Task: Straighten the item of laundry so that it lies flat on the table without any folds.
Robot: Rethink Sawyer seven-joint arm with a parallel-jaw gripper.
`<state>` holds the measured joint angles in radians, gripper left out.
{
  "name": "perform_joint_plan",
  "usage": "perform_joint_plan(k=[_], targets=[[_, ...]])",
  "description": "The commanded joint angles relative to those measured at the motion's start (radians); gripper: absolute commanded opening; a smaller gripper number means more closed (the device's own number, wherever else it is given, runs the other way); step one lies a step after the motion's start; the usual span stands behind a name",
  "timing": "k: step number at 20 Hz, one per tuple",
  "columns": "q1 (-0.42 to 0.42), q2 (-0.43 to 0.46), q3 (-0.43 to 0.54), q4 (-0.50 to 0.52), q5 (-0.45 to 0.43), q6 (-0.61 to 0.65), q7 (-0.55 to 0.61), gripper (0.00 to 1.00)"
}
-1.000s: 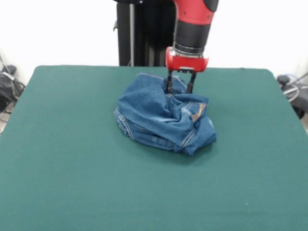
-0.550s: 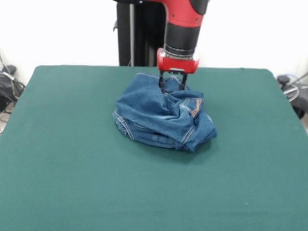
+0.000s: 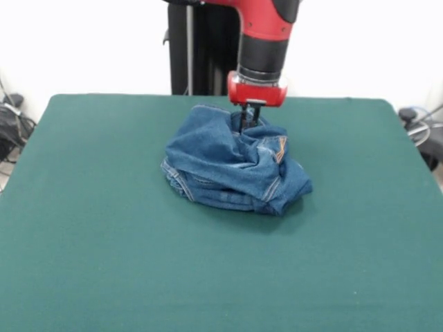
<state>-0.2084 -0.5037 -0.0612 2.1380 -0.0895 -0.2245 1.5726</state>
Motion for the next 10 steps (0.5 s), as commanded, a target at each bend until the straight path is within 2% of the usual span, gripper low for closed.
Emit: perform_joint_plan(k=[1,7,10], targets=[[0.007,0.039,0.047,0.016,0.021,-0.055,0.244,0.00],[0.042,0.035,0.018,0.015,0.051,-0.043,0.236,0.00],[0.080,0.014,0.002,-0.005,0.084,0.024,0.219,0.00]])
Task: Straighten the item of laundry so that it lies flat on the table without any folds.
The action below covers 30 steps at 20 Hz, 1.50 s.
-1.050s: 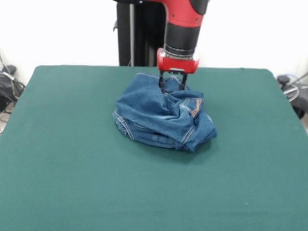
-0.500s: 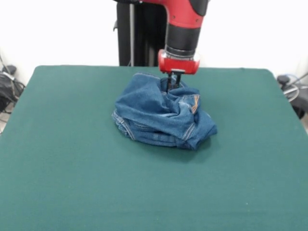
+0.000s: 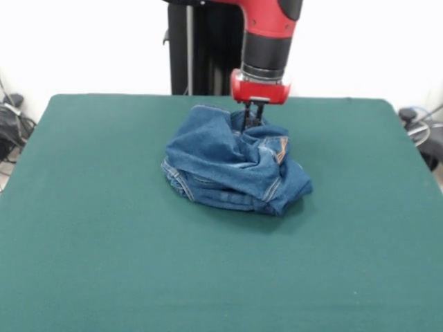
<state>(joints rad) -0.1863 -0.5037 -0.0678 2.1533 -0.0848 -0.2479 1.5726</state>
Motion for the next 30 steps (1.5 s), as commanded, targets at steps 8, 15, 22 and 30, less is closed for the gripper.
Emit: perform_joint_plan(k=[8,15,22,30], targets=[[0.245,-0.111,-0.069,-0.106,0.219,0.319,0.193,0.00],[0.361,-0.098,-0.121,-0.175,0.294,0.422,0.230,0.00],[0.453,-0.073,-0.188,-0.223,0.340,0.474,0.267,0.00],[0.430,-0.072,-0.167,-0.202,0.354,0.432,0.243,0.00]])
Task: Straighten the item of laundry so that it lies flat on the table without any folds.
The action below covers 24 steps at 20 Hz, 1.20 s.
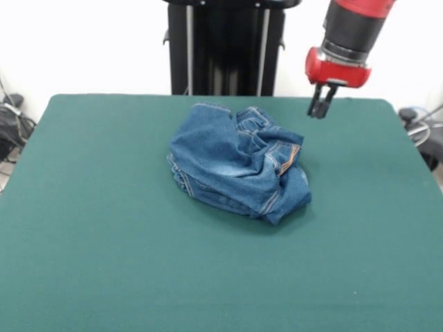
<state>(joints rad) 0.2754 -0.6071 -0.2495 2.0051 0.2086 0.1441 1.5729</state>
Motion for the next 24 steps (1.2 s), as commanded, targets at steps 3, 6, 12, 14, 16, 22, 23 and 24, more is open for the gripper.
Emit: perform_joint_plan(k=[3,6,12,14,16,22,23,24], targets=[[-0.056,0.028,0.013,-0.090,0.034,0.077,0.189,0.00],[-0.072,0.029,-0.001,-0.126,0.014,0.116,0.156,0.00],[-0.046,0.058,-0.057,-0.175,0.003,0.116,0.162,1.00],[-0.053,0.058,-0.050,-0.176,0.005,0.105,0.165,1.00],[-0.039,0.062,-0.064,-0.176,0.009,0.097,0.178,1.00],[-0.033,0.063,-0.070,-0.151,0.004,0.071,0.190,1.00],[-0.038,0.061,-0.065,-0.149,-0.003,0.073,0.180,1.00],[-0.055,0.062,-0.041,-0.138,-0.008,0.062,0.172,1.00]])
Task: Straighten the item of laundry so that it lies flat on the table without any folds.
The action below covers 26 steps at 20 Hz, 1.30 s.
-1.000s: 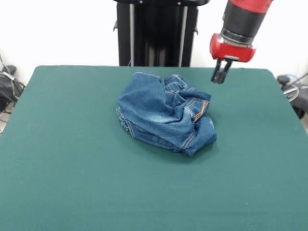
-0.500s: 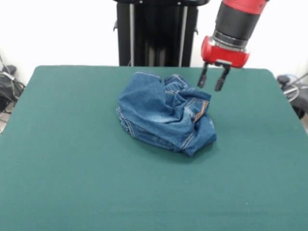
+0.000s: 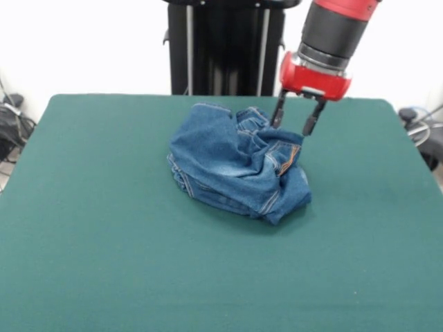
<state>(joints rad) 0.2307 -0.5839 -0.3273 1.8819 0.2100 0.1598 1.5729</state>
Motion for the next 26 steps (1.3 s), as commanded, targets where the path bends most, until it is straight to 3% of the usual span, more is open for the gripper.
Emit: perform_joint_plan(k=[1,6,26], targets=[[-0.019,0.046,0.048,-0.007,-0.011,0.027,0.173,1.00],[-0.057,0.098,0.095,0.020,-0.031,-0.069,0.175,1.00],[-0.259,0.212,0.261,0.019,-0.138,-0.177,0.136,1.00]])
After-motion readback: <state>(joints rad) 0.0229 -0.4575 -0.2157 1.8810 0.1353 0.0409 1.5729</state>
